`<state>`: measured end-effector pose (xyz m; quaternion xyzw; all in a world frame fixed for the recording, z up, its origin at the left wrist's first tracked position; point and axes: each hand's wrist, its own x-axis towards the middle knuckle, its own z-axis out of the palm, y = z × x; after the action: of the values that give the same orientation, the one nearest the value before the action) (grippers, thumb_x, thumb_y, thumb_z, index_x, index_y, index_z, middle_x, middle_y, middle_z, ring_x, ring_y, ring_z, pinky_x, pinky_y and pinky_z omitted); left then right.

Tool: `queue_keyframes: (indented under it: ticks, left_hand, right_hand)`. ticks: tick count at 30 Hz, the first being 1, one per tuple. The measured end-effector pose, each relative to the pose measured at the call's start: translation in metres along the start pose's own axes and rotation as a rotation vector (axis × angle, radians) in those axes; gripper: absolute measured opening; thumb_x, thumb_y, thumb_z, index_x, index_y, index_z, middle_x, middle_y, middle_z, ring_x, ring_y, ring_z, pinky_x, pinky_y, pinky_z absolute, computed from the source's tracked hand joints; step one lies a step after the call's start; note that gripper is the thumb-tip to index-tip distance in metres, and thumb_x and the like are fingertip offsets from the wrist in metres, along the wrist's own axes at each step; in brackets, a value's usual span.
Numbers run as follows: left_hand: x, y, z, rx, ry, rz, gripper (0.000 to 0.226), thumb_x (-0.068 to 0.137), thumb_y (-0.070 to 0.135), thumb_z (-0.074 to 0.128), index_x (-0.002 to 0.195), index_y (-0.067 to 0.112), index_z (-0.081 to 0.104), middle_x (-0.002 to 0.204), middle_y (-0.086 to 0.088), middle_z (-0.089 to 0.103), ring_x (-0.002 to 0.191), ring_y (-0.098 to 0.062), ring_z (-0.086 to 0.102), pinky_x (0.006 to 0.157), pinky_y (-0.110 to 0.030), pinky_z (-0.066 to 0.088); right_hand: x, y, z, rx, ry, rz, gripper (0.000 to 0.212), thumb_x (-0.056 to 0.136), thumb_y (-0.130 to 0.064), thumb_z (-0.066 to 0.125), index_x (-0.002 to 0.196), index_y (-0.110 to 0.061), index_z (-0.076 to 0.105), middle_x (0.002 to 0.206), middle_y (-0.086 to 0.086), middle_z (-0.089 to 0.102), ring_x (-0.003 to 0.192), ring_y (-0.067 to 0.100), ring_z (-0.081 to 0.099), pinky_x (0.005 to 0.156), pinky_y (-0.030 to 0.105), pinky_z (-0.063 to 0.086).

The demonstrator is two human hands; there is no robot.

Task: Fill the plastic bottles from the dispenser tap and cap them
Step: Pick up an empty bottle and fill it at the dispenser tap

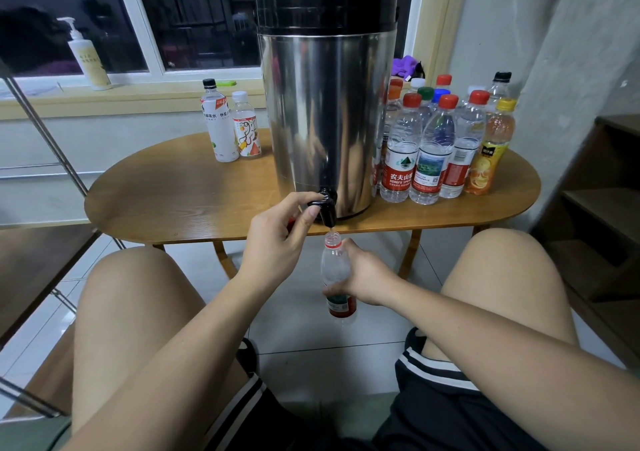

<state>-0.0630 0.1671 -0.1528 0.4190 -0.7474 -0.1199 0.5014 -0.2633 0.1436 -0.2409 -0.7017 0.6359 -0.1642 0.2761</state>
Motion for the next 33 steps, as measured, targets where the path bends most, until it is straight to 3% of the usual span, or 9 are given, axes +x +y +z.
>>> queue_keyframes:
  ticks: [13, 33]
  left_hand:
    - [0.0002, 0.0, -0.0002, 0.012, -0.001, 0.006, 0.022, 0.11, 0.026, 0.065, 0.13, 0.021, 0.074, 0.075, 0.033, 0.056, 0.068, 0.0, 0.054, 0.064, -0.009, 0.036]
    - [0.0004, -0.0011, 0.0002, -0.001, -0.009, -0.014, 0.021, 0.111, 0.031, 0.064, 0.129, 0.027, 0.074, 0.07, 0.022, 0.055, 0.066, -0.006, 0.053, 0.062, -0.012, 0.035]
  right_hand:
    - [-0.0014, -0.0004, -0.001, 0.022, 0.003, 0.009, 0.099, 0.066, -0.054, 0.1, 0.139, -0.033, 0.036, 0.132, 0.001, 0.065, 0.118, 0.027, 0.068, 0.093, 0.04, 0.061]
    - [-0.0001, 0.0022, 0.0001, 0.038, 0.012, 0.012, 0.095, 0.062, -0.056, 0.1, 0.134, -0.037, 0.04, 0.128, -0.004, 0.065, 0.115, 0.024, 0.066, 0.093, 0.044, 0.063]
